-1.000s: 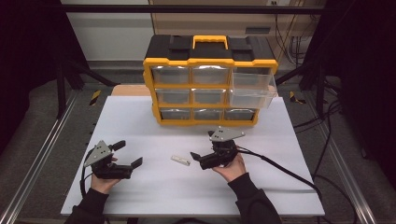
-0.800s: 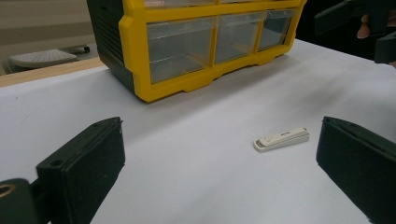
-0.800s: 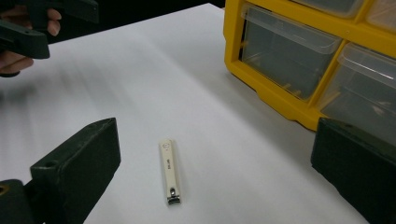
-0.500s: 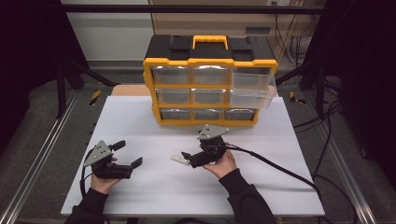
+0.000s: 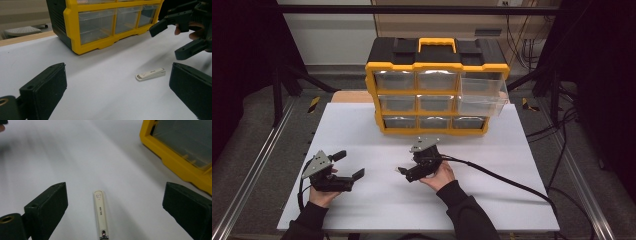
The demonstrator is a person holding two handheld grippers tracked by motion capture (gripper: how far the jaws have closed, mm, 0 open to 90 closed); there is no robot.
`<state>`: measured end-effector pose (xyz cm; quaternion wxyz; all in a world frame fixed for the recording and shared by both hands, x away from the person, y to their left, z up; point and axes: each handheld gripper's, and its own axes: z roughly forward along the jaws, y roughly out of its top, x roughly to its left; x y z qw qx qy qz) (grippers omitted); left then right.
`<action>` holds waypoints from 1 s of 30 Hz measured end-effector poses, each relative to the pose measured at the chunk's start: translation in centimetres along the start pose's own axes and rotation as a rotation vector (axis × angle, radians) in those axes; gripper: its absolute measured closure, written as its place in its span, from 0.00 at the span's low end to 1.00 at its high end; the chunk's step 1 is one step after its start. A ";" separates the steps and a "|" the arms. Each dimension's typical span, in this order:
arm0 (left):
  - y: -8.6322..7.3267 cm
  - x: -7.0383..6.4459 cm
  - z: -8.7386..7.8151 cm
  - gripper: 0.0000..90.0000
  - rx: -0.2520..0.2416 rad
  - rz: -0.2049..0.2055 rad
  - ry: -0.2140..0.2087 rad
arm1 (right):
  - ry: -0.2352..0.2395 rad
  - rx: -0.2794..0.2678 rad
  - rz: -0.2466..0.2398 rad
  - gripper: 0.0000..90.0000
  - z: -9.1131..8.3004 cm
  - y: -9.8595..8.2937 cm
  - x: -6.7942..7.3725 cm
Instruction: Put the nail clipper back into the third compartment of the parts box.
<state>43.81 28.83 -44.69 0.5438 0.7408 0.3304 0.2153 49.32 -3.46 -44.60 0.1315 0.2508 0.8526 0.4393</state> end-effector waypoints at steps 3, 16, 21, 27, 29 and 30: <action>0.0 0.0 0.0 0.01 0.001 0.000 0.000 | 0.005 0.024 0.003 0.09 0.8 -0.5 0.0; 0.0 0.0 0.1 0.02 0.005 0.002 -0.001 | 0.048 0.106 0.023 0.28 2.6 -1.5 0.1; 0.0 0.0 0.1 0.02 0.006 0.002 -0.002 | 0.074 0.136 0.014 0.40 3.0 -1.7 0.0; 0.0 0.0 0.1 0.02 0.009 0.002 -0.002 | 0.085 0.166 0.000 0.56 3.3 -2.0 0.1; 0.0 0.0 0.1 0.02 0.009 0.001 -0.002 | 0.085 0.172 -0.006 0.61 3.3 -2.0 0.1; 0.0 0.0 0.1 0.02 0.009 0.002 -0.002 | 0.085 0.175 -0.007 0.63 3.4 -2.0 0.2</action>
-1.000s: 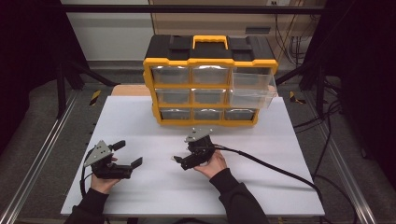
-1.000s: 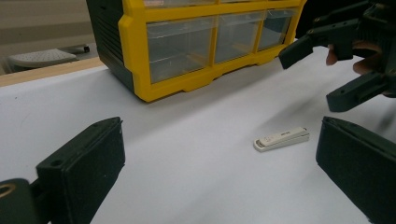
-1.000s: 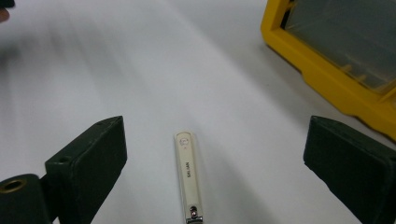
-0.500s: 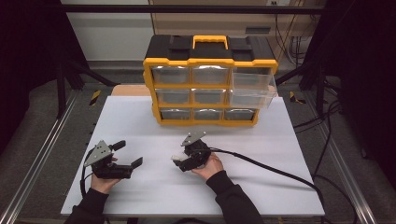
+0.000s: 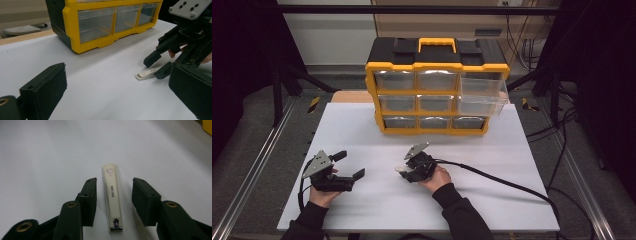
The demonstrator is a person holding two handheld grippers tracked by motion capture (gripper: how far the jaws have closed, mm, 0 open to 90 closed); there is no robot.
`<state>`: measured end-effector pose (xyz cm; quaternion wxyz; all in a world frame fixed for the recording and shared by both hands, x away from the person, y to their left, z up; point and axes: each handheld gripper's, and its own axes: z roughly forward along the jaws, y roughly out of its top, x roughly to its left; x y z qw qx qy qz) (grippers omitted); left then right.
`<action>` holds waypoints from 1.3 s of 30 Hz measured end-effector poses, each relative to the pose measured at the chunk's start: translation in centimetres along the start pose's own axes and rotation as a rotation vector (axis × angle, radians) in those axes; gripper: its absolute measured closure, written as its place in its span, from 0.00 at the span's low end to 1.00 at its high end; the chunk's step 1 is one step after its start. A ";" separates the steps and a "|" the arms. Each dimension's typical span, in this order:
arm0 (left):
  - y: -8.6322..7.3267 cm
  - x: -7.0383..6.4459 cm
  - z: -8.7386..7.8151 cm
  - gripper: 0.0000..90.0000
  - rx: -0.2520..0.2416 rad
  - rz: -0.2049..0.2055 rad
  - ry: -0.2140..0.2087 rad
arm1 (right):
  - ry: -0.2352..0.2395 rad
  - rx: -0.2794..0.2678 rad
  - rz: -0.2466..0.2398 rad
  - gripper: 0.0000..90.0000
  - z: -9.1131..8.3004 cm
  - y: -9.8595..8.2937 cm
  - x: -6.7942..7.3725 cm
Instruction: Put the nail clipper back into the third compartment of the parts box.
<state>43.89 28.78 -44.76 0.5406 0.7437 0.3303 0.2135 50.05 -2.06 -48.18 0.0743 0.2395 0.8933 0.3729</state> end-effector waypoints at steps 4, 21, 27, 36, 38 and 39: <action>0.0 0.0 0.0 0.02 -0.001 0.001 0.000 | 0.003 0.011 -0.001 0.71 0.1 -0.1 0.0; 0.1 0.0 0.0 0.02 0.000 0.003 0.003 | 0.000 0.017 -0.042 0.85 0.0 -0.2 0.2; 0.0 0.2 0.1 0.02 0.003 -0.005 -0.004 | 0.017 0.024 -0.028 0.86 0.0 -0.1 0.0; 0.1 0.0 0.2 0.02 0.003 0.008 -0.005 | 0.007 0.024 -0.023 0.86 0.0 -0.1 0.2; 0.0 0.1 0.2 0.02 0.006 0.001 -0.004 | 0.010 0.024 -0.013 0.86 0.0 -0.1 0.1; 0.0 0.1 0.2 0.02 0.010 0.002 -0.003 | 0.010 0.024 -0.013 0.86 0.0 -0.1 0.1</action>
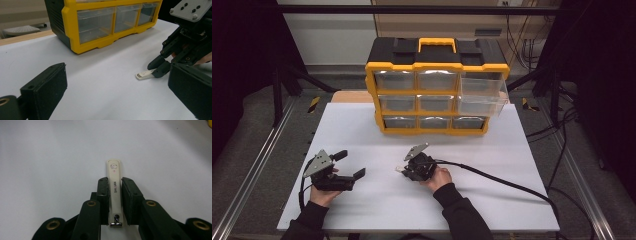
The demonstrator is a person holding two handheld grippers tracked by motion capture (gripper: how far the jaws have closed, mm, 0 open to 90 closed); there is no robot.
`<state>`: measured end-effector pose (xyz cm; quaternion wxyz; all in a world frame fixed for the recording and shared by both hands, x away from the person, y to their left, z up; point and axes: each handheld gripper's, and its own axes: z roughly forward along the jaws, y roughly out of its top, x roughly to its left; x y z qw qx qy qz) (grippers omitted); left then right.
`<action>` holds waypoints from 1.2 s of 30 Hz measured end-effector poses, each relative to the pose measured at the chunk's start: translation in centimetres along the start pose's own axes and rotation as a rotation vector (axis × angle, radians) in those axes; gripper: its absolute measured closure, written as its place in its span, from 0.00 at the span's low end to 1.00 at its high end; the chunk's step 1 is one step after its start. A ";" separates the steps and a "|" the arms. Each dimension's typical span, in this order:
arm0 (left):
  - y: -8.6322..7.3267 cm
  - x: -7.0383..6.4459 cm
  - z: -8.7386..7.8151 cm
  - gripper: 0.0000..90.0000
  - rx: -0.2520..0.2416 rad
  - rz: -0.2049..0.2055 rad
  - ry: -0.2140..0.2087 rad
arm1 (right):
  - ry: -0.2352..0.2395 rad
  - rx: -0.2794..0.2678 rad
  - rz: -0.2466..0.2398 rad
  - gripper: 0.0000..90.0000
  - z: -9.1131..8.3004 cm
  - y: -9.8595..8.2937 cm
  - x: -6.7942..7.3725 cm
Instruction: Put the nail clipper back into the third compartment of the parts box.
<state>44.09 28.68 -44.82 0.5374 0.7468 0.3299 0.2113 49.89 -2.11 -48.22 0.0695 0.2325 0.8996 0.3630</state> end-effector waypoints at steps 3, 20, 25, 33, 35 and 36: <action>0.1 0.0 -0.1 0.02 -0.005 0.006 0.000 | -0.001 0.006 0.012 0.86 -0.1 0.0 0.0; 0.1 -0.1 -0.1 0.02 -0.005 0.006 0.004 | 0.001 -0.015 0.024 0.86 -1.2 0.5 0.1; 0.1 -0.1 -0.1 0.02 -0.004 0.008 0.006 | -0.004 -0.027 0.018 0.86 -2.1 0.8 0.2; 0.1 0.0 -0.2 0.02 -0.005 0.007 0.009 | -0.005 -0.059 0.007 0.86 -3.4 1.2 0.4; 0.1 -0.1 -0.2 0.02 -0.006 0.006 0.009 | -0.007 -0.079 0.002 0.86 -4.1 1.4 0.4; 0.1 -0.1 -0.2 0.02 -0.006 0.006 0.009 | -0.007 -0.079 0.002 0.86 -4.1 1.4 0.4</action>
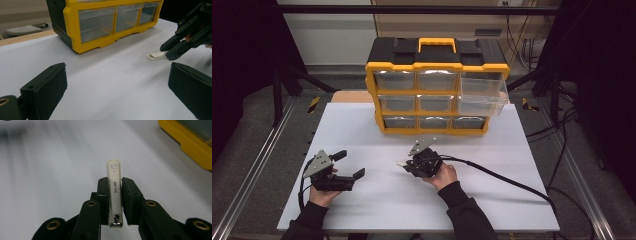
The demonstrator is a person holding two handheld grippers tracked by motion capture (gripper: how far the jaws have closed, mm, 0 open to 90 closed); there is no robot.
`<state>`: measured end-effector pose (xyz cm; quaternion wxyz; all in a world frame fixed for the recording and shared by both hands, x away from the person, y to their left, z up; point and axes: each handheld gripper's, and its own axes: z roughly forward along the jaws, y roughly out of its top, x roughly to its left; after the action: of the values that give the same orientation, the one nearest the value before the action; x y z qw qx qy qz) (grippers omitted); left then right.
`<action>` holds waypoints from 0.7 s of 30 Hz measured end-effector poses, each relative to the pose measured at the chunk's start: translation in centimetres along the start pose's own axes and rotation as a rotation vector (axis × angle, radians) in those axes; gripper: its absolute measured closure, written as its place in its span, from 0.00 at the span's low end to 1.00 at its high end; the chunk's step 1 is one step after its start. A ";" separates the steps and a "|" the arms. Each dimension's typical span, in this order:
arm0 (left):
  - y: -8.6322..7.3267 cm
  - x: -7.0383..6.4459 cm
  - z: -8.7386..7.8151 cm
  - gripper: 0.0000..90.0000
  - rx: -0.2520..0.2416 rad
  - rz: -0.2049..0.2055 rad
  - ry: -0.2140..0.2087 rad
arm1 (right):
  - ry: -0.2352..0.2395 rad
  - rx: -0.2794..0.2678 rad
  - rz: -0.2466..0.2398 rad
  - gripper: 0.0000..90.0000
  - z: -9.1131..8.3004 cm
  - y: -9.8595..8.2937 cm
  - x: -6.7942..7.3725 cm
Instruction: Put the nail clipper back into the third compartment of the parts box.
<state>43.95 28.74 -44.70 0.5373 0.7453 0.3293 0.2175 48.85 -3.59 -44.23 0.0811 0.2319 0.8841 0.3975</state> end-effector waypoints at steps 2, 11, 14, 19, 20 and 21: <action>0.0 0.0 0.0 0.02 -0.002 0.001 0.001 | -0.003 -0.011 -0.003 0.86 -0.5 0.2 0.1; 0.0 0.0 0.0 0.02 -0.001 -0.001 0.001 | -0.018 -0.054 -0.009 0.86 -2.8 0.9 0.0; 0.0 0.0 0.0 0.02 -0.001 -0.001 0.000 | -0.027 -0.067 -0.009 0.86 -3.7 1.2 0.0; 0.0 0.0 0.0 0.02 -0.002 -0.001 0.004 | -0.040 -0.097 -0.008 0.86 -5.2 1.5 -0.2; 0.0 0.0 0.0 0.02 -0.001 -0.001 0.004 | -0.043 -0.110 -0.005 0.86 -5.7 1.6 -0.2; 0.0 0.0 0.0 0.02 0.000 -0.001 0.003 | -0.049 -0.121 -0.006 0.86 -6.2 1.6 -0.3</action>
<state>43.98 28.75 -44.69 0.5368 0.7448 0.3306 0.2185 47.65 -6.93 -38.84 0.1179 0.2335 0.8570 0.4441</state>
